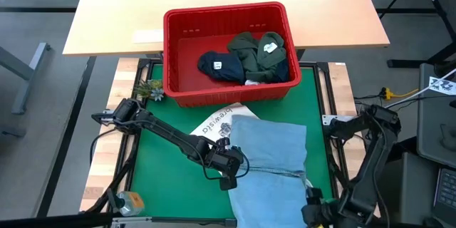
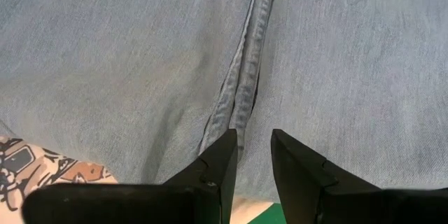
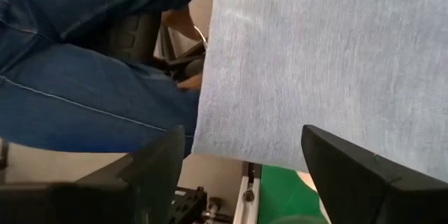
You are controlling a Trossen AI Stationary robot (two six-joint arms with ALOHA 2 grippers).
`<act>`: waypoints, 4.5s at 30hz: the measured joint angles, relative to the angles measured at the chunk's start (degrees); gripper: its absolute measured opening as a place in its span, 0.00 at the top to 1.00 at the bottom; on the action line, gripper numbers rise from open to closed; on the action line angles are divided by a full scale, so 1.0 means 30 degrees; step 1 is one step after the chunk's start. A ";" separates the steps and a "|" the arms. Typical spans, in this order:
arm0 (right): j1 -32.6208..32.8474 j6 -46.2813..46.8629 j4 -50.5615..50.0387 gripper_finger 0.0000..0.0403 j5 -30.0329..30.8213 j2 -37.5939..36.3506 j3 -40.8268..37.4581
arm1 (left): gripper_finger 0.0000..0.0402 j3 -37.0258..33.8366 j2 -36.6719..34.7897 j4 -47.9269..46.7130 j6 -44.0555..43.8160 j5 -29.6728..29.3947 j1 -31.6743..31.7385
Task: Fold laundry
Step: Fold the light blue pants
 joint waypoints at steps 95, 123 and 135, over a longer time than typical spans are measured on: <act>-0.2470 -0.5996 -0.4320 0.85 0.1363 0.6557 0.0000 | 0.49 0.0000 0.3983 0.3870 1.1245 -0.3398 -0.5603; -0.2463 -0.6007 -0.4350 0.90 -0.0082 0.5643 -0.0058 | 0.95 -0.0032 0.4403 0.4671 0.6672 -0.2012 -0.5359; -0.2455 -0.5938 -0.4259 0.90 -0.1195 0.2909 0.0014 | 0.97 -0.0029 0.1288 0.3941 0.6006 -0.2566 -0.5530</act>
